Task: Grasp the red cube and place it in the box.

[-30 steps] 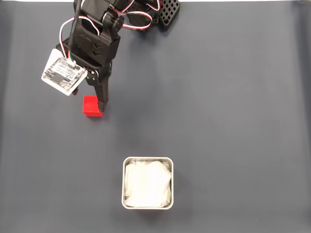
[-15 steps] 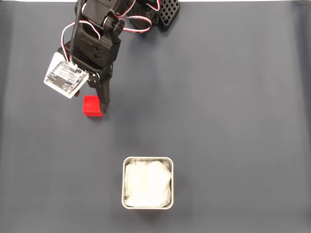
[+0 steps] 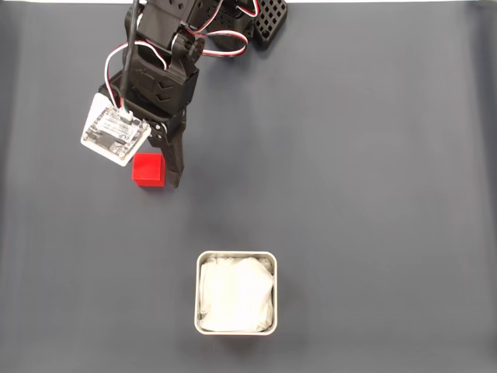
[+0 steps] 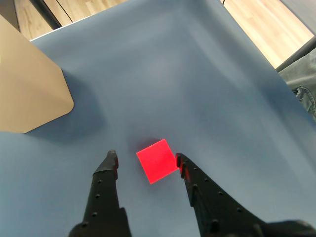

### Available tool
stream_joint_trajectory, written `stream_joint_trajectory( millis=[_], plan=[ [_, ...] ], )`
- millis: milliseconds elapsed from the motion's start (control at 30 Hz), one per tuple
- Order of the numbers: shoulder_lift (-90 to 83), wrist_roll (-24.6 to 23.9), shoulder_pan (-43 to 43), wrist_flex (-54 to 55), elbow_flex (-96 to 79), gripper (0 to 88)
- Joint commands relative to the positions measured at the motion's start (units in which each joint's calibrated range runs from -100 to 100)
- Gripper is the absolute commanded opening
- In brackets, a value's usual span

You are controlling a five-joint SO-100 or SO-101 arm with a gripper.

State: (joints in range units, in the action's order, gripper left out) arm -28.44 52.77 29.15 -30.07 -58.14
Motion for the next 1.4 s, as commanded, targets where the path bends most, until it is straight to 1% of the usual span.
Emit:
stream_joint_trajectory(
  millis=[0, 400, 833, 1367],
  plan=[
    [0.2, -0.2, -1.0, 1.3, 0.4, 27.9],
    [2.4, 0.0, -1.2, 2.5, 0.8, 28.3],
    [4.4, -0.7, 0.7, 3.2, 4.9, 28.3],
    [5.2, -0.1, 1.5, 4.4, 3.9, 28.6]
  ],
)
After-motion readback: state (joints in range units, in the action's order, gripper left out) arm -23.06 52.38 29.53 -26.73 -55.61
